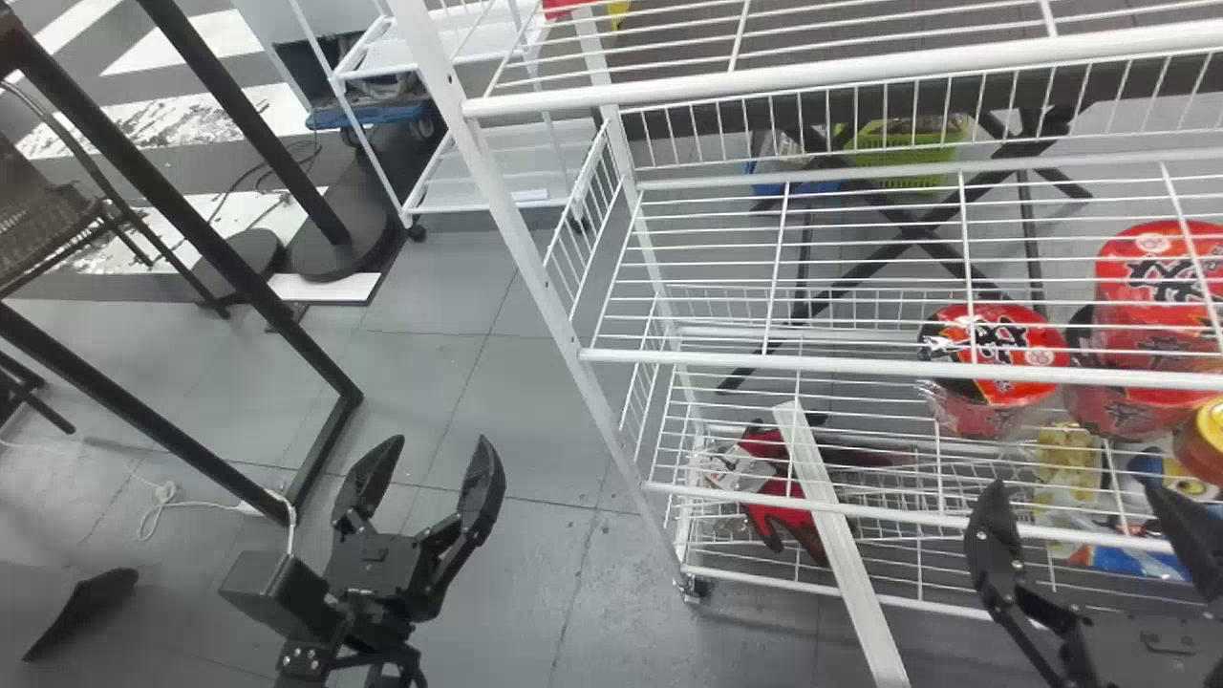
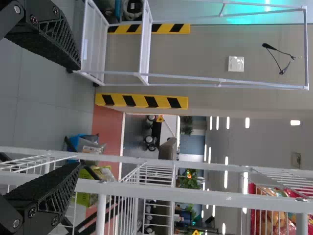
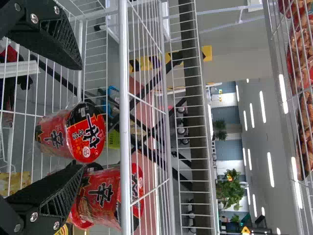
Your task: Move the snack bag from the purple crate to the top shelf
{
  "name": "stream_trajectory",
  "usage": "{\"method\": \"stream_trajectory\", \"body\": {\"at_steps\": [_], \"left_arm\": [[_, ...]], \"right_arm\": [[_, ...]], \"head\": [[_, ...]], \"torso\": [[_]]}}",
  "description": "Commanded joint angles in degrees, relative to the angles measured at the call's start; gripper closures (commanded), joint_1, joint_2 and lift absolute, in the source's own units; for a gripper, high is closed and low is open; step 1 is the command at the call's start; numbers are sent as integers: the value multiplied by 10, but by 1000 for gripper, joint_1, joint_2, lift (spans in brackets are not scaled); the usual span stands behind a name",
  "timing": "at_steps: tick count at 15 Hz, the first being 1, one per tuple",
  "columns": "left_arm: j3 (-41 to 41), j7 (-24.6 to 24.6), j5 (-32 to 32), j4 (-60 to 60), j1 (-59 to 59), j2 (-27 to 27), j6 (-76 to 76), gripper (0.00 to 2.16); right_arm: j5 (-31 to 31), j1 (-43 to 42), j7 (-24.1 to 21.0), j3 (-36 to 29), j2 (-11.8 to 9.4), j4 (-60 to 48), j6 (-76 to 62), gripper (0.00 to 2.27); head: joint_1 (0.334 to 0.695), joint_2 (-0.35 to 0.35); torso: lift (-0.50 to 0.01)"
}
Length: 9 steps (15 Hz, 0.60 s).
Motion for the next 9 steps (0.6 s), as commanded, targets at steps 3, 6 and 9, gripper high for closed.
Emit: {"method": "stream_trajectory", "body": {"at_steps": [3, 6, 9], "left_arm": [[1, 0, 1, 4, -2, 2, 0, 130], [1, 0, 2, 6, -6, 3, 0, 130], [1, 0, 2, 9, -8, 3, 0, 130]], "right_arm": [[0, -4, 0, 1, 1, 6, 0, 97], [0, -8, 0, 2, 2, 10, 0, 97], [-1, -12, 0, 3, 2, 16, 0, 97]], "head": [[695, 350], [695, 350], [695, 350]], "torso": [[-377], [-389], [-400]]}}
